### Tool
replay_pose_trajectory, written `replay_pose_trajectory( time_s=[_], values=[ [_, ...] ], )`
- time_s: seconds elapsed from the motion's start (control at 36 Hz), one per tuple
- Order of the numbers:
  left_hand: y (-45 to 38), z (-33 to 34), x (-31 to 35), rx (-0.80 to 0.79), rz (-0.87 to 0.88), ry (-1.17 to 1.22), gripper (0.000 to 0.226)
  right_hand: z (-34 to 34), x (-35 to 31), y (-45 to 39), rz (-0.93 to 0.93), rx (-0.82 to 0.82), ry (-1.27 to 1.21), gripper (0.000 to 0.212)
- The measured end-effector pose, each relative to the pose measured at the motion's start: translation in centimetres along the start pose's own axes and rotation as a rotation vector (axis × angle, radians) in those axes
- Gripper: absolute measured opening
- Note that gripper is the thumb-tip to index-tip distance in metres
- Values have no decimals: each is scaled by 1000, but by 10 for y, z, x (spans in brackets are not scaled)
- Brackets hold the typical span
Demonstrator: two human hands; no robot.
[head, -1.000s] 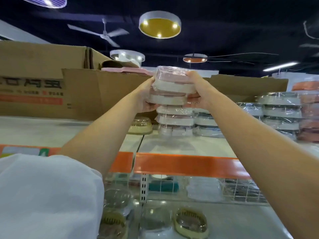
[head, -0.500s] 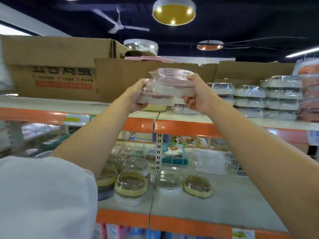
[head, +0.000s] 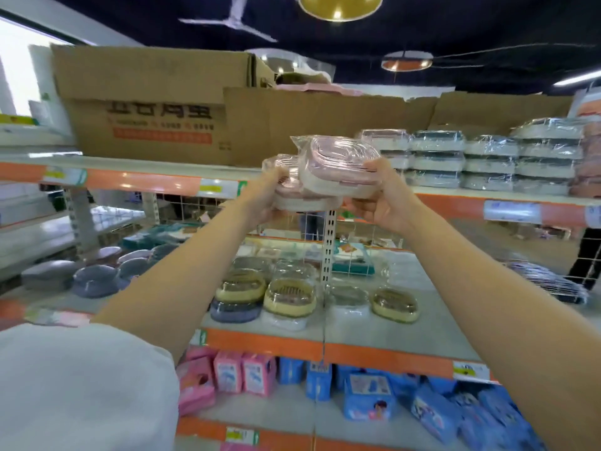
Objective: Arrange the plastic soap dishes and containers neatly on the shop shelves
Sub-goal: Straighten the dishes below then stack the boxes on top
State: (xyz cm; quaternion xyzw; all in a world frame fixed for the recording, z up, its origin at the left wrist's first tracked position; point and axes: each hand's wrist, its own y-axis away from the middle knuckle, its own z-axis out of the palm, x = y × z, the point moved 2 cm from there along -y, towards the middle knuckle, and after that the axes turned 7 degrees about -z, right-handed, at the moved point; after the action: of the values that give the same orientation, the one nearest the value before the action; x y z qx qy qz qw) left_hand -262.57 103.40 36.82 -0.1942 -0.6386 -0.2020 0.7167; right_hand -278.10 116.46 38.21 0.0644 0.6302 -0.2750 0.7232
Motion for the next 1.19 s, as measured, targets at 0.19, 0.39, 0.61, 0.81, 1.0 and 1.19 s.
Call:
replay_pose_trajectory(
  time_s=[0.19, 0.39, 0.61, 0.81, 1.0, 1.19],
  values=[
    [29, -22, -37, -83, 5, -133, 15, -1, 18, 36, 4, -50, 106, 24],
    [36, -23, -82, -53, -98, -166, 19, -27, 50, 62, 100, 0, 178, 31],
    [15, 12, -136, -67, -235, -150, 29, -76, 77, 76, 184, 147, 223, 20],
    [-6, 60, -179, -18, -367, -133, 33, -131, 109, 75, 237, 249, 200, 16],
    [-29, 92, -229, 23, -497, -61, 24, -187, 163, 46, 378, 374, 134, 27],
    [-62, 107, -255, 29, -532, -99, 12, -234, 198, 18, 463, 423, 188, 30]
  ],
)
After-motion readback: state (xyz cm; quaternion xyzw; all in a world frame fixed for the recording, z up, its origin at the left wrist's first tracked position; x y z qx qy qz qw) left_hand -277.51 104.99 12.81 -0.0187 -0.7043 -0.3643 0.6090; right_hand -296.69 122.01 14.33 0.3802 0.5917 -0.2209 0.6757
